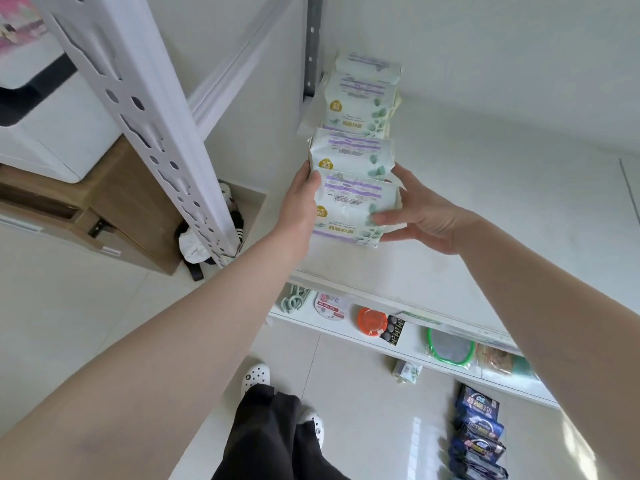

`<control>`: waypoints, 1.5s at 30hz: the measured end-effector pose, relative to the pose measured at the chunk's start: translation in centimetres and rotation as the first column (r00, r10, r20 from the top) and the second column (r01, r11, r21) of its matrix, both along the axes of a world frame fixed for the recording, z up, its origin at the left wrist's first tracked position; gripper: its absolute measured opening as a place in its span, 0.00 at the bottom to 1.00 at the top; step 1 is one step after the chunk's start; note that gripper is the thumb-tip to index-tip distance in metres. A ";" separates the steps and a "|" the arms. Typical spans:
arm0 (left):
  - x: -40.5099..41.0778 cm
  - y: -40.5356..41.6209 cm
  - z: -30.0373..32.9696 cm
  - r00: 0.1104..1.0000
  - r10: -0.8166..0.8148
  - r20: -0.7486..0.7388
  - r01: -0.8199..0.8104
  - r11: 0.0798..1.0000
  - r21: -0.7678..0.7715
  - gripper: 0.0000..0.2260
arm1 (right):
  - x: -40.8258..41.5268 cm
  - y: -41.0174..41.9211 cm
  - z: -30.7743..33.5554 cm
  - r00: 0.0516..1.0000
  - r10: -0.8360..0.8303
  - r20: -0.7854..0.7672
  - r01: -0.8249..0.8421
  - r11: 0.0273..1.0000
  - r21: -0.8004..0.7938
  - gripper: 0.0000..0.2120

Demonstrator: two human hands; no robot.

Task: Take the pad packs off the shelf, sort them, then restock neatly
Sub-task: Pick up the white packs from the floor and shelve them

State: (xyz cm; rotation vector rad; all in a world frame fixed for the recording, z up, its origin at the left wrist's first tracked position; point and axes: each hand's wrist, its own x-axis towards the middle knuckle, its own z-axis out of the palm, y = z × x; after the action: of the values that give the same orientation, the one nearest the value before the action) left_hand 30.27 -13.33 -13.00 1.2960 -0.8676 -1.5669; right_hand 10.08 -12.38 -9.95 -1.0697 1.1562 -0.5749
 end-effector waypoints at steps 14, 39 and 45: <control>-0.3 -5.6 2.2 0.999 0.039 0.033 -0.040 0.999 0.037 0.12 | 0.6 -5.8 0.4 0.994 -0.112 -0.002 0.112 0.993 -0.039 0.40; 0.9 -6.8 1.2 0.751 0.080 0.655 0.255 0.880 -0.400 0.26 | 4.2 -4.7 0.0 0.765 -0.474 -0.435 0.154 0.791 -0.592 0.37; 0.8 -9.6 1.5 0.248 0.077 0.966 0.605 0.766 -0.217 0.21 | 4.8 -7.2 -0.9 0.543 -0.339 -0.768 -0.234 0.818 -0.526 0.26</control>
State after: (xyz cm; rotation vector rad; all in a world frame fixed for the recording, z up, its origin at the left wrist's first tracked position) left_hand 31.07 -22.97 -11.48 1.6048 -2.2789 -0.3899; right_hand 14.83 -19.59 -10.89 -1.9966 1.9481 -0.4559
